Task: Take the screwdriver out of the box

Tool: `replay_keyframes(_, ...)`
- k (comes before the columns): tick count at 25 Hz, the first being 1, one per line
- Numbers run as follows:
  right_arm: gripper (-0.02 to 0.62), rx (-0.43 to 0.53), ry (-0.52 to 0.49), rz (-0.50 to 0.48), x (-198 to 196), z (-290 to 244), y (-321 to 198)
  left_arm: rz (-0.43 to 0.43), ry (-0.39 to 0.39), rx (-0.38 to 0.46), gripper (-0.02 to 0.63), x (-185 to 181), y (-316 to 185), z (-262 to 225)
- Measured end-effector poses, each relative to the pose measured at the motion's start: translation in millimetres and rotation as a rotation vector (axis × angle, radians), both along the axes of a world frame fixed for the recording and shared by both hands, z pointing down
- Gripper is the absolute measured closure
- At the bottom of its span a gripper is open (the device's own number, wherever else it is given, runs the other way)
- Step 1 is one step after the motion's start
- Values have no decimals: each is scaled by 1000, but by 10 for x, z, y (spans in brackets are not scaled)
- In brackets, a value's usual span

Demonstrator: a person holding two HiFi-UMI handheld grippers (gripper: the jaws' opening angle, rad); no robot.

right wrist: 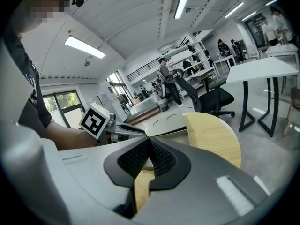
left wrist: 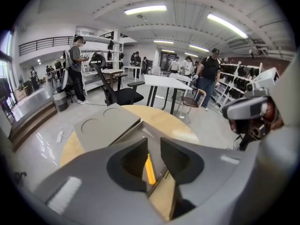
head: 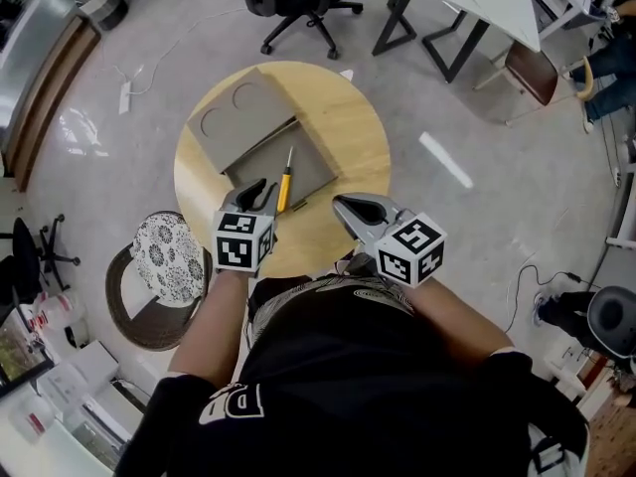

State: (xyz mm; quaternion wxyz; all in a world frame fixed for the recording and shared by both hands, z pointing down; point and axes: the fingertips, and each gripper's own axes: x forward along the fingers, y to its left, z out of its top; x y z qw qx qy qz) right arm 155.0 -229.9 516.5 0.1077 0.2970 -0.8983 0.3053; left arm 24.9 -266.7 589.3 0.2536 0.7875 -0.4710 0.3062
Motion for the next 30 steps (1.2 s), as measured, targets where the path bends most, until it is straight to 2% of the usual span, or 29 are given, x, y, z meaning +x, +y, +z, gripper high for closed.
replay_keyframes(5,600,-21,-7,-30,34,81,-9,-24,-60,-51,460,23,-76,297)
replay_keyframes(12,600,-53,-5,-56,95,216,-9,37,-166,-214,459,118,-115,886)
replay_keyframes(18,599,-92,4,-50,227,367,12,58,-193,-239,454,189,-202,1123)
replay_keyframes(25,599,-104,3,-39,311,385,-59,42,-233,-292,451,193,-282,1296)
replay_keyframes(30,598,-109,1,-38,358,429,-27,35,-228,-313,451,206,-277,1406)
